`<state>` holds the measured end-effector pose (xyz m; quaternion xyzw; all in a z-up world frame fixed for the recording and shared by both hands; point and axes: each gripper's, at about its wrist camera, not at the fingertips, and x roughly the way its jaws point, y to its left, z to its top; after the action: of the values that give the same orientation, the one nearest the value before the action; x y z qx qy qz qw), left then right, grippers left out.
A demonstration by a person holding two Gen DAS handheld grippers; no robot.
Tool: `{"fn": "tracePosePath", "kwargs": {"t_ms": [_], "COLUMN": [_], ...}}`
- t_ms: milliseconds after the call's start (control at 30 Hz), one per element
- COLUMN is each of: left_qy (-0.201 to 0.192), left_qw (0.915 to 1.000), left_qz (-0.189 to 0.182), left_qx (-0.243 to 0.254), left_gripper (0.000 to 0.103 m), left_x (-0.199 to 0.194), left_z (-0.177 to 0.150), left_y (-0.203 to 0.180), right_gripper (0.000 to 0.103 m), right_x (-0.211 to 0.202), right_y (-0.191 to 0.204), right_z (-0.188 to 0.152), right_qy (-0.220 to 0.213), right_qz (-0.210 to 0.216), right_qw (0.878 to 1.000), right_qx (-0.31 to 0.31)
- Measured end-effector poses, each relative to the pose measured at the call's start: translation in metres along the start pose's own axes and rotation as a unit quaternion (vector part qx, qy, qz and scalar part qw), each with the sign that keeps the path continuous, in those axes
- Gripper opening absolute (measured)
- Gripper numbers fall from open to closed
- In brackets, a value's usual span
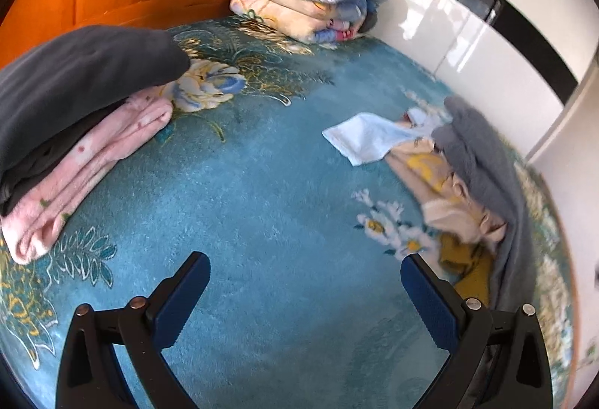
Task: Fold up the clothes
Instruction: 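Pull the grey sweatpants out of the heap with the right gripper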
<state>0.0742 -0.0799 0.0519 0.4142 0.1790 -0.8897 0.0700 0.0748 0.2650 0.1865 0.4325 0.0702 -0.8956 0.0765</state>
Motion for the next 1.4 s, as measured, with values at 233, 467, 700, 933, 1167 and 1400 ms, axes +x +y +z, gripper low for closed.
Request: {"fn": "tracePosePath", "kwargs": {"t_ms": [233,467,700,933,1167,1400], "left_qy": [0.028,0.045,0.052,0.050,0.076,0.014], "left_qw": [0.9992,0.9986,0.9978,0.9965,0.9870,0.9934], "left_qz": [0.005,-0.004,-0.009,-0.016,-0.023,-0.071], "left_qx": [-0.027,-0.027,-0.041,-0.064,-0.140,-0.089], "left_gripper": [0.103,0.103,0.103,0.103,0.103,0.103], "left_x": [0.025,0.042,0.047,0.036,0.021,-0.049], "left_z": [-0.001,-0.001,0.001,0.002,0.000,0.002], "left_y": [0.011,0.011,0.018,0.028,0.053,0.034], "right_gripper": [0.057,0.049,0.010,0.010,0.010,0.010], "right_x": [0.132,0.221,0.179,0.048,-0.102,-0.228], "right_y": [0.063,0.074,0.037,-0.012,-0.047,-0.058], "right_z": [0.084,0.118,0.127,0.136,0.128,0.098], "right_qy": [0.011,0.056,0.007,-0.100,-0.226,-0.321], "right_qz": [-0.002,-0.111,-0.119,-0.085,-0.060,-0.027], "right_qw": [1.000,0.991,0.993,0.991,0.972,0.947], "right_qx": [-0.024,-0.050,-0.003,0.025,0.034,0.011]}}
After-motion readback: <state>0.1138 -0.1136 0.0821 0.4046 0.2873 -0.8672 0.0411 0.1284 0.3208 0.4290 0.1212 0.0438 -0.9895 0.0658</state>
